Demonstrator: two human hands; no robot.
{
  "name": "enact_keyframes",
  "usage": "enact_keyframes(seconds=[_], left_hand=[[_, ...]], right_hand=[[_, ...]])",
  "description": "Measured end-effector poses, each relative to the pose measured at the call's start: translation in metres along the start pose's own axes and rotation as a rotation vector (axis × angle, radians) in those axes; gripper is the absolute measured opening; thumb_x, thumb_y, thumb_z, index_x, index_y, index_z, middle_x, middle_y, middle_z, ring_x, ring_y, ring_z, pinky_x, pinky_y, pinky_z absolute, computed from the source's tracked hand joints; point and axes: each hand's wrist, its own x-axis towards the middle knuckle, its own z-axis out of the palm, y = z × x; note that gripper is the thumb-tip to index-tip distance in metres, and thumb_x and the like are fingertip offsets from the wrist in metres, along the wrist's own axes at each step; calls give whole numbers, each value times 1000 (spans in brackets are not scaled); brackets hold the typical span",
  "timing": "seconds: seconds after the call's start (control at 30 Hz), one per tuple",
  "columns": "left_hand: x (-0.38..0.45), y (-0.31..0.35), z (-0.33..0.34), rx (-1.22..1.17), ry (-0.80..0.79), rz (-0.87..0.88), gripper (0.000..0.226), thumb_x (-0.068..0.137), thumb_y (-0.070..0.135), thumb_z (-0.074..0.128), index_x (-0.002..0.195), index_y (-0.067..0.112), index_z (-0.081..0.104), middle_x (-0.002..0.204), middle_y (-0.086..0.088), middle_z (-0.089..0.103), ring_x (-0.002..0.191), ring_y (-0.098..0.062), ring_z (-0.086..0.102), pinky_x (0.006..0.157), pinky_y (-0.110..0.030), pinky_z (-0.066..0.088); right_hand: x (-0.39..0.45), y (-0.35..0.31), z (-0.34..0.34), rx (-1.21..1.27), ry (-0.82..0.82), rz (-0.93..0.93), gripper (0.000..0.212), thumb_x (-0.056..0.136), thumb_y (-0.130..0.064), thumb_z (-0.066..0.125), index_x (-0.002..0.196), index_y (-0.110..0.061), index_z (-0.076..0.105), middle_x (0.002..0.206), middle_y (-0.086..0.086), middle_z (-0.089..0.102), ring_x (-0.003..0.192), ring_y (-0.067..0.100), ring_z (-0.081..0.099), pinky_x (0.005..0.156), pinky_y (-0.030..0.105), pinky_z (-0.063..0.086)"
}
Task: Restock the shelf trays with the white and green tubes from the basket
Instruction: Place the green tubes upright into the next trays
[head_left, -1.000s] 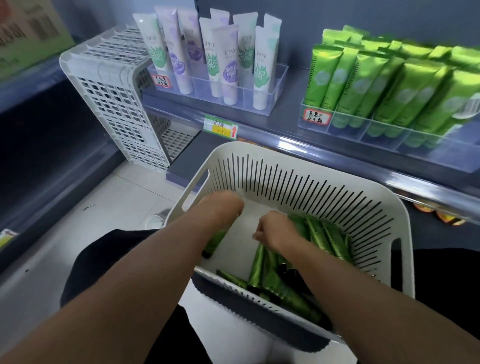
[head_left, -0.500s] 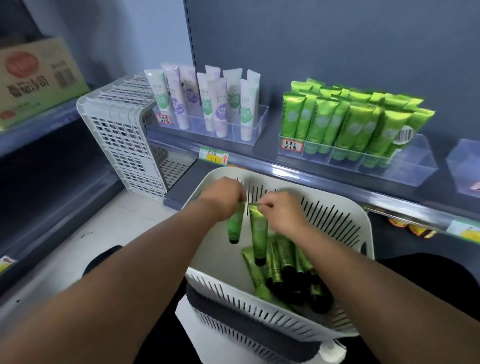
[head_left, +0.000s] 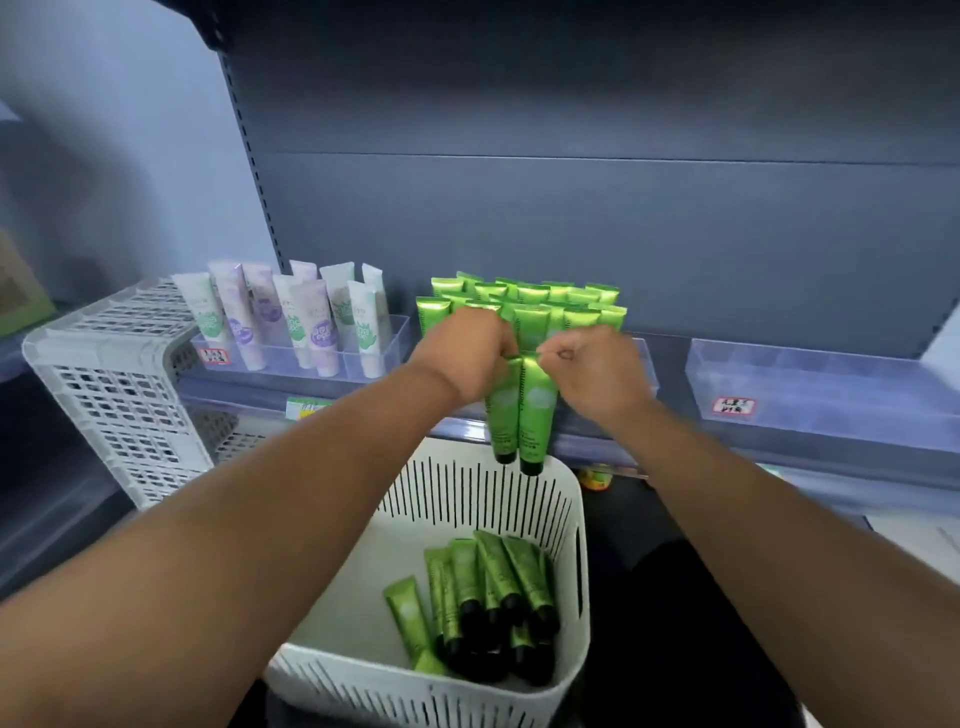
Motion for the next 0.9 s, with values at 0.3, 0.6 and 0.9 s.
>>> enact_keyframes(seconds=[0.3, 0.6, 0.9], left_hand=[[63, 85, -32, -56, 164, 98, 21, 87, 15, 61, 103, 21, 72, 109, -7, 70, 106, -27, 61, 91, -35, 50], [142, 125, -35, -31, 195, 113, 23, 89, 16, 59, 108, 24, 70, 112, -8, 68, 105, -30, 62, 89, -35, 51], [196, 125, 6, 46, 61, 88, 26, 93, 14, 54, 116, 15, 66, 119, -15, 63, 110, -36, 60, 93, -39, 50]], right_hand=[[41, 42, -100, -124, 167, 117, 22, 87, -18, 55, 92, -21, 76, 100, 5, 74, 98, 28, 65, 83, 30, 49], [99, 85, -129, -120, 304, 136, 19, 88, -16, 55, 86, -13, 74, 91, 10, 73, 90, 31, 63, 73, 30, 46], [140, 130, -92, -52, 219, 203, 19, 87, -16, 56, 79, -5, 70, 84, 14, 69, 85, 33, 62, 73, 33, 48]])
